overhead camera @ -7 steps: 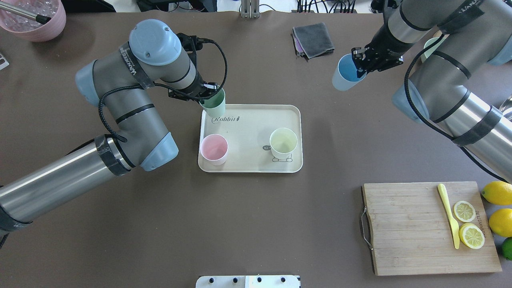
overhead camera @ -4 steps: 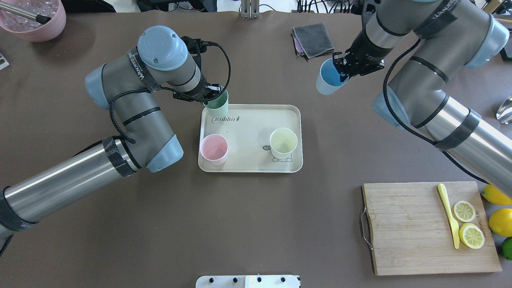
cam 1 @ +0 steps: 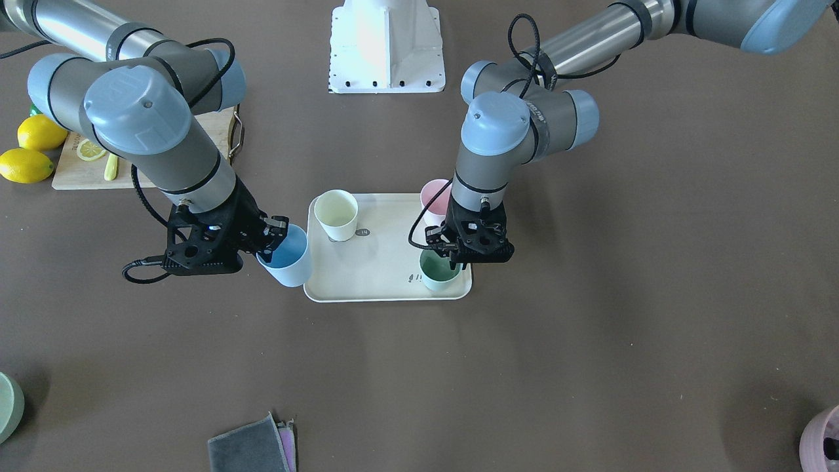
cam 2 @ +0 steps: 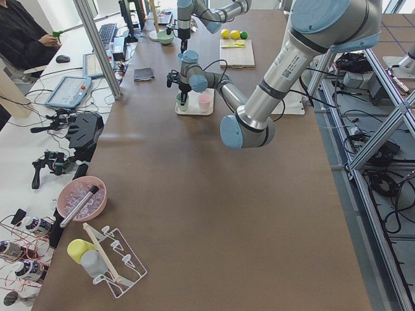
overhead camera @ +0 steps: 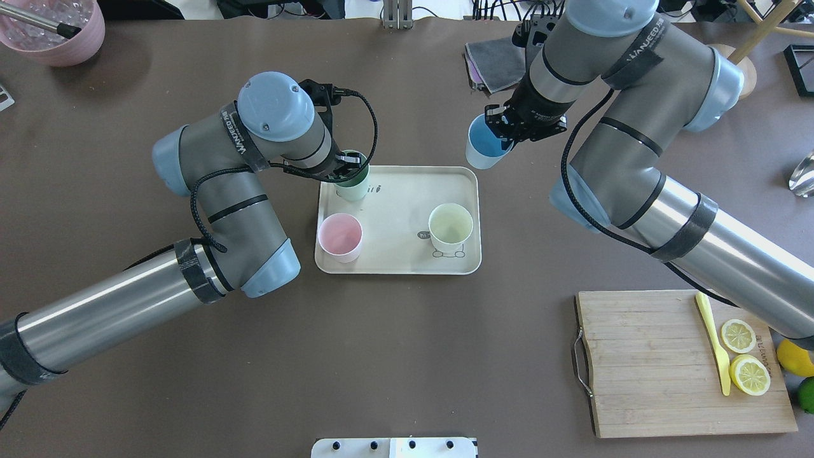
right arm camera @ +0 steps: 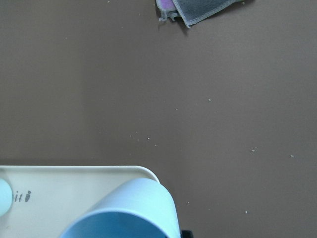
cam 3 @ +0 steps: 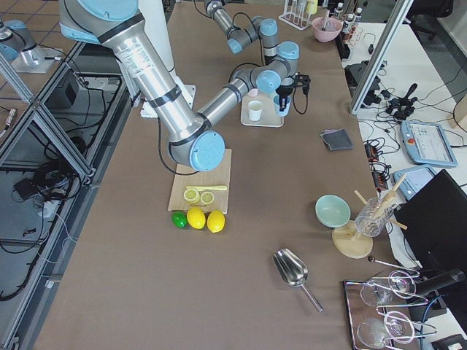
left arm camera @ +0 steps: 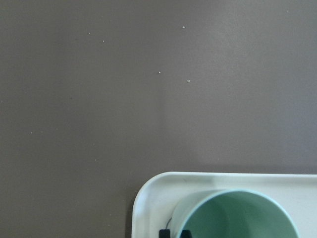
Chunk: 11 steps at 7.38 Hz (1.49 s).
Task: Place all cups on tray
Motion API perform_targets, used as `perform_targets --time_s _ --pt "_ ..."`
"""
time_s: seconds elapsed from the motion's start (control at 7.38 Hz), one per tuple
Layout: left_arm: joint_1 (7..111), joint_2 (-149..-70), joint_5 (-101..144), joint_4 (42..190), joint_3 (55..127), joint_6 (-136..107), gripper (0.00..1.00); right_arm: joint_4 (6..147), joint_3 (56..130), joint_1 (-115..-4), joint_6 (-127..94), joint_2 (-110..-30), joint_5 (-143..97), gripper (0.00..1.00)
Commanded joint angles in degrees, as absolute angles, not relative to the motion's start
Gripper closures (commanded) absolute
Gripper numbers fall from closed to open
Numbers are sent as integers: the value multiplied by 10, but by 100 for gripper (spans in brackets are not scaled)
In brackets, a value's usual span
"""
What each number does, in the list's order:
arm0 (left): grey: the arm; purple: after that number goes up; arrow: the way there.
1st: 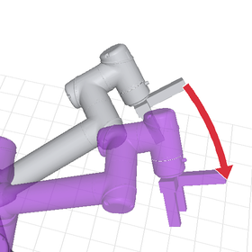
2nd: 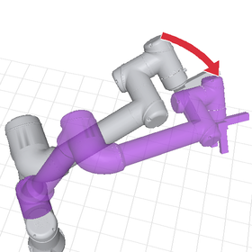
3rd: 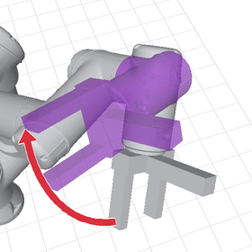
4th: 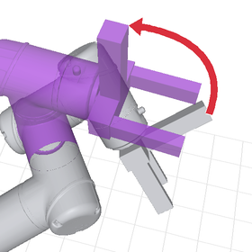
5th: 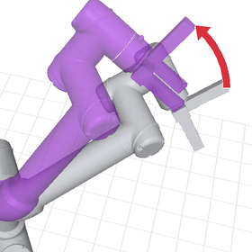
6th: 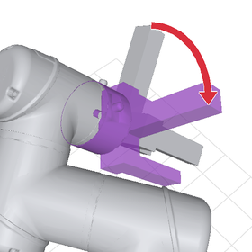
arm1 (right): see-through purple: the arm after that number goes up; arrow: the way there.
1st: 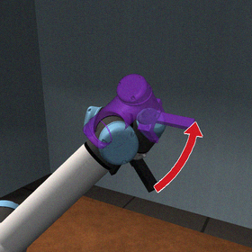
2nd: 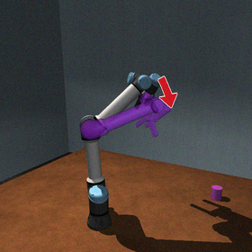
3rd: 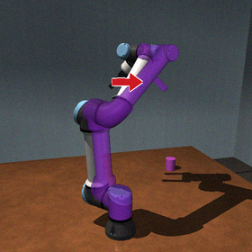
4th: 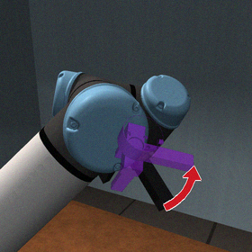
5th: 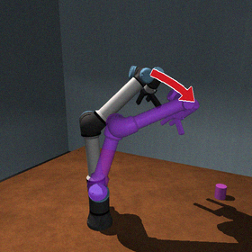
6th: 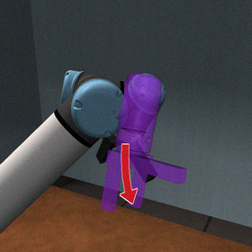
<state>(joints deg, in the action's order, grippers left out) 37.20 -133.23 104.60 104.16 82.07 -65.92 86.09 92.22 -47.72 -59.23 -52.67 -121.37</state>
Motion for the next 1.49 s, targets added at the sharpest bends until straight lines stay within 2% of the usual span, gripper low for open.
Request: perform_targets --time_s 0.0,0.27,0.41,0.68,0.81,0.95,1.08,1.35 --pt "397 -1332 1055 1035 845 -632 3 860 902 -448 -619 -500 -1184 100" --pt "474 -1318 1135 1009 873 -543 3 836 841 -420 -631 -472 -1148 100" --pt "499 -1296 1149 1010 904 -541 3 832 828 -409 -631 -471 -1137 100" --pt "515 -1287 1165 1006 917 -541 3 833 827 -389 -640 -475 -1126 100" --pt "523 -1287 1166 1005 918 -537 3 834 820 -388 -643 -473 -1126 84" --pt "527 -1277 1166 1006 929 -537 3 833 819 -387 -665 -470 -1126 37" --pt "530 -1266 1167 1006 939 -536 3 832 819 -388 -680 -465 -1125 1" --pt "544 -1252 1169 1005 943 -507 3 840 834 -433 -691 -460 -1164 0"
